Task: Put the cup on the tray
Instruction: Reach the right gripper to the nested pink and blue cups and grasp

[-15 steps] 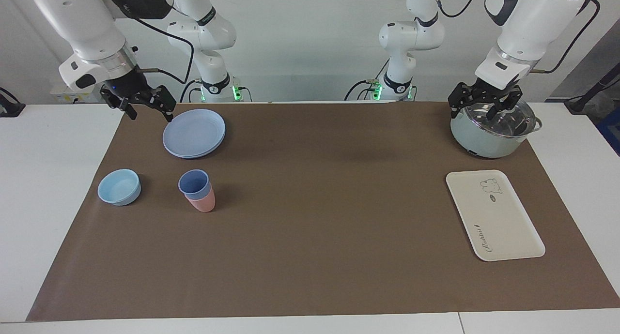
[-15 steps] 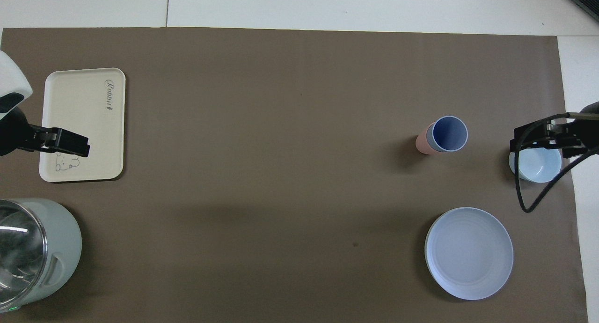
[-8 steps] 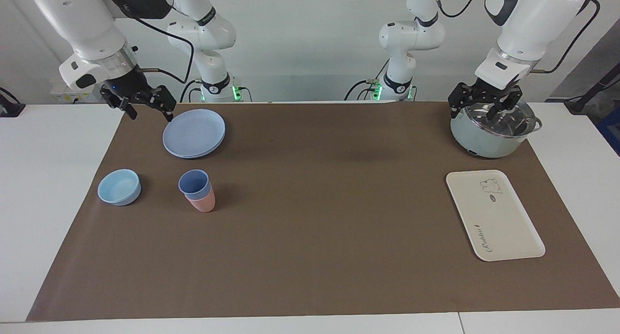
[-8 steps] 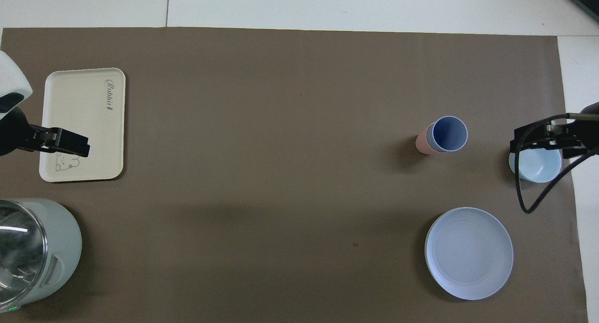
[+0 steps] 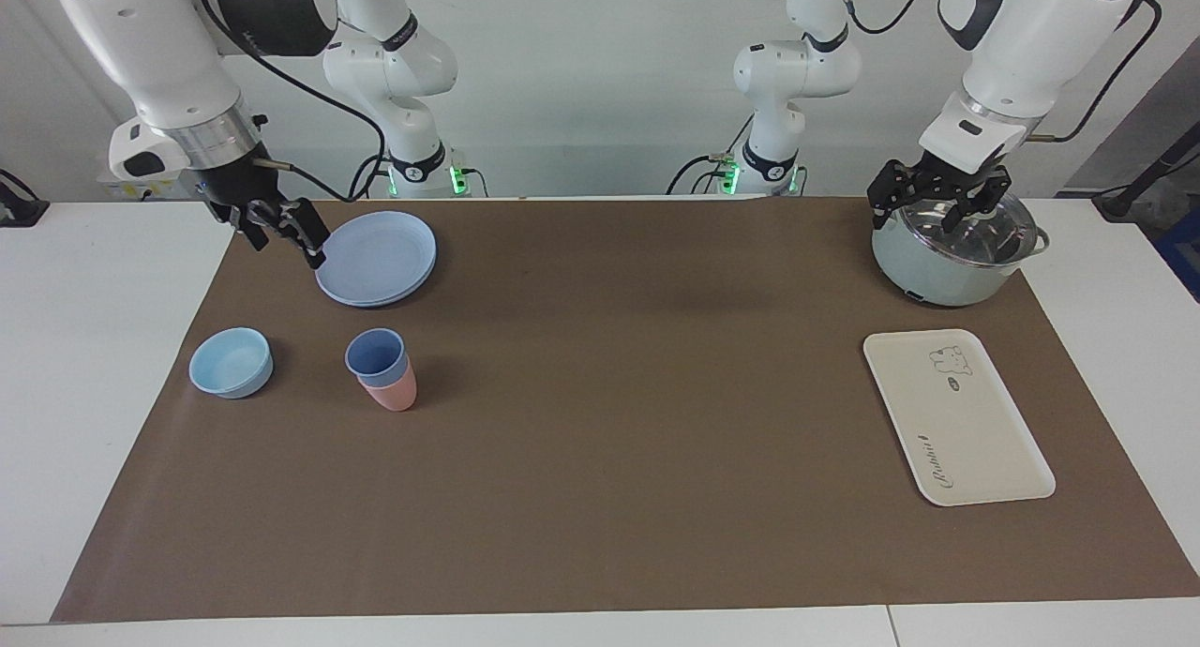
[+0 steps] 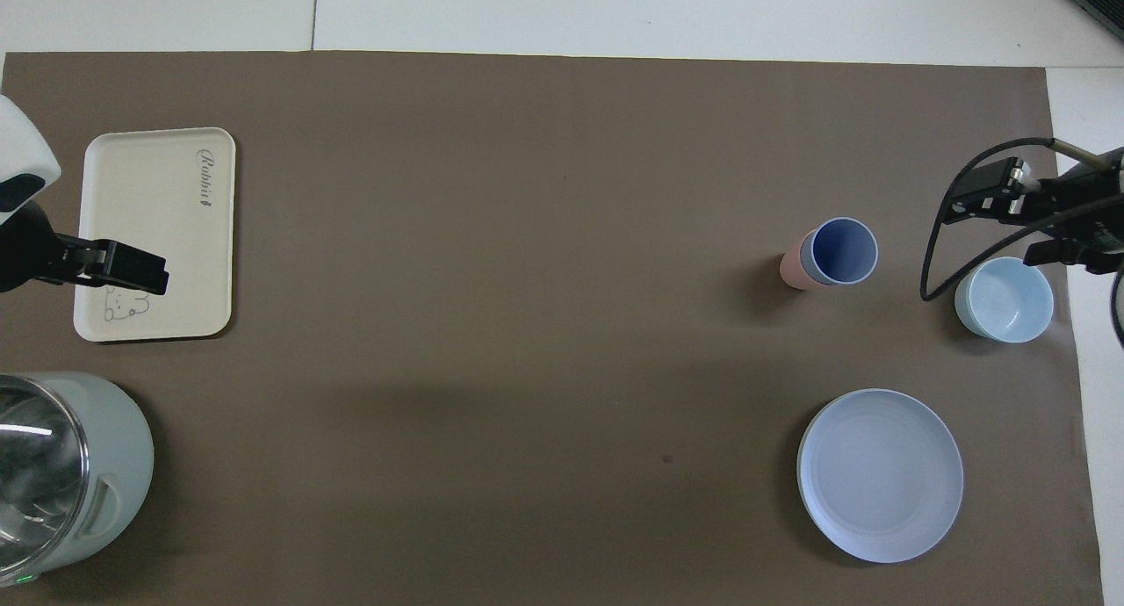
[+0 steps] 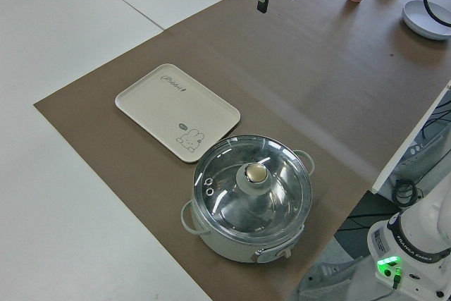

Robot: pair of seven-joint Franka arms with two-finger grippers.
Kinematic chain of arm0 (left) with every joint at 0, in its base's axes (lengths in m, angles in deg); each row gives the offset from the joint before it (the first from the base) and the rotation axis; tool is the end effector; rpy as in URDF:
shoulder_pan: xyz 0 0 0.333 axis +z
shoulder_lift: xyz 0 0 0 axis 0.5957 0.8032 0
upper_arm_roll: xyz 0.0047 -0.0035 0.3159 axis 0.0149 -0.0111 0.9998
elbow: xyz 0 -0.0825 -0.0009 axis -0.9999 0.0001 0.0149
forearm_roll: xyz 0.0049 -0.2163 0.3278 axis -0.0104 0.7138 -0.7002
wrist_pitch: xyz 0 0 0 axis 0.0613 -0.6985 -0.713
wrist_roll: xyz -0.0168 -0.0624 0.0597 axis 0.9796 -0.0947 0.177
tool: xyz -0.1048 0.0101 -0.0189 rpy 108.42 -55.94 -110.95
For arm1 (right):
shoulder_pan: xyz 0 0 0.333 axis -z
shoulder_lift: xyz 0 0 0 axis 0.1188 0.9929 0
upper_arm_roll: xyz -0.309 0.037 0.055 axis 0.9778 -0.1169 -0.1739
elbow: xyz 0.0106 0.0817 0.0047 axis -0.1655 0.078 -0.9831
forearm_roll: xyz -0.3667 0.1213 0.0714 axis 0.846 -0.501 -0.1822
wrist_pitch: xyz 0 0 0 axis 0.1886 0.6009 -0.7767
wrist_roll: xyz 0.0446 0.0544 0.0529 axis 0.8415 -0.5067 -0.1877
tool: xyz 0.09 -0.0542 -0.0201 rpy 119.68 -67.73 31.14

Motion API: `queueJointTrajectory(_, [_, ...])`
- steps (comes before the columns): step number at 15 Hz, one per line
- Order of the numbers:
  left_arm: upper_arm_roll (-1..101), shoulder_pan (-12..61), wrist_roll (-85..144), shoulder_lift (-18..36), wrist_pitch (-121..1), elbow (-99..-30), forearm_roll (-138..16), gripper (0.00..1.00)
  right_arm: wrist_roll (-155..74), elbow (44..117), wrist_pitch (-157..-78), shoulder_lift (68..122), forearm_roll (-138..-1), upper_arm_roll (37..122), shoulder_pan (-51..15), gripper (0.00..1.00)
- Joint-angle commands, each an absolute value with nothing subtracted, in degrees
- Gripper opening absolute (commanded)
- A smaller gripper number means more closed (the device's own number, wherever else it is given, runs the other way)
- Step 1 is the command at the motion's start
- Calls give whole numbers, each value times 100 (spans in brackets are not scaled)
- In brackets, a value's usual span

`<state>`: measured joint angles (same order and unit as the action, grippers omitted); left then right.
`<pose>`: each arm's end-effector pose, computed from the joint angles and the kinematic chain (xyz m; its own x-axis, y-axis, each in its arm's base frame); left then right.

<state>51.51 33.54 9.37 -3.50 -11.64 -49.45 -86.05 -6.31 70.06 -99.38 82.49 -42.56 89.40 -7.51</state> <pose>0.5379 -0.0467 0.6119 0.9862 -0.1620 -0.0339 -0.1622 -0.9868 -0.0019 0.5799 -0.0139 0.5848 0.8753 -0.4833 0.0164 -0.4808 -0.8733 -0.0786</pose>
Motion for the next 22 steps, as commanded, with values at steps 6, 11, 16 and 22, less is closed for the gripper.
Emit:
queueJointTrajectory(6, [5116,3428,900,-519,-1199,-5115,-8578,100,710,6385,-10748,9957,-5242,9002,-251,95])
queueJointTrajectory(11, [5108,3428,891,-519,-1199,-5115,-8578,100,1400,6428,-10924,10415,-6041,8985,-14,96])
queueJointTrajectory(16, [5108,3428,900,-519,-1199,-5115,-8578,100,1409,6516,-10608,10959,-6885,8985,214,97])
queueJointTrajectory(22, [5108,3428,900,-519,-1199,-5115,-8578,100,1488,7148,-10845,11031,-7466,8959,4,97])
